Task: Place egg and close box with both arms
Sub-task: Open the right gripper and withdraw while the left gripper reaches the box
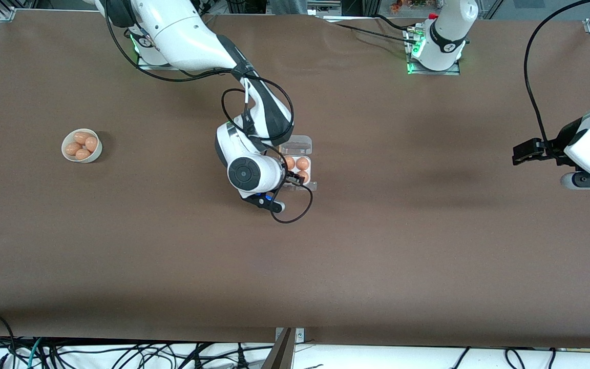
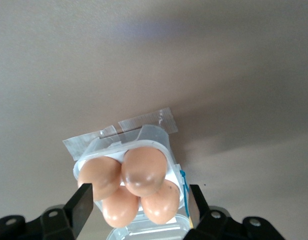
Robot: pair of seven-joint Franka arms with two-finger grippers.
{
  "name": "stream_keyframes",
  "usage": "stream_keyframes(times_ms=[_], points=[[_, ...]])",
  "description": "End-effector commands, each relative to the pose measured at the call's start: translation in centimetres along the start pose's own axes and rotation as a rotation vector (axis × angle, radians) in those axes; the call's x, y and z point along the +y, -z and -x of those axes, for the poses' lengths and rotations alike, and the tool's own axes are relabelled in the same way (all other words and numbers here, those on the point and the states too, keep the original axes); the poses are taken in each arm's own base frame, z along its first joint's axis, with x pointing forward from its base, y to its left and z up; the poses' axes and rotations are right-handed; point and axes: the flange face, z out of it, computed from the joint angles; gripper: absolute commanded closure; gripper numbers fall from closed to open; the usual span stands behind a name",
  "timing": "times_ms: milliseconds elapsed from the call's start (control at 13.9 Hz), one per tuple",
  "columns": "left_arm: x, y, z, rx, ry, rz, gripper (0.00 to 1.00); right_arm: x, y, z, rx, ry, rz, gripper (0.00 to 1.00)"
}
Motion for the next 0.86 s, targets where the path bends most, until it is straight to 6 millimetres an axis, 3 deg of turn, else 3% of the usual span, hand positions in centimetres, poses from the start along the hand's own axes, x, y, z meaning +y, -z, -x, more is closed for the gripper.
stream_keyframes(times_ms=[0, 144, 360, 505, 649, 793], points=[[-0.1, 0.1, 0.2, -0.002, -0.019, -0.007, 0.00, 0.5, 2.9, -1.3, 0.010, -0.027, -0.037, 0.00], [0.0, 0.1, 0.2, -0.002, -0.019, -0.007, 0.00, 1.8, 5.8, -2.8, 0.032, -0.044, -0.063, 0.00], [1.2, 0.0, 0.6, -0.032, -0.013, 0.077, 0.00, 4.4, 11.6, -4.6, 0.093, -0.074, -0.077, 0.00], [2.7, -0.1, 1.4, -0.094, -0.016, 0.150, 0.03, 7.4, 13.2, -6.1, 0.096, -0.031, 0.012, 0.00], [5.9, -0.1, 2.3, -0.155, 0.020, 0.215, 0.15, 11.0, 15.5, -8.5, 0.105, 0.034, 0.054, 0.00], [11.6, -0.7, 3.7, -0.236, 0.042, 0.214, 0.24, 14.3, 16.7, -10.5, 0.091, 0.080, 0.091, 0.00]])
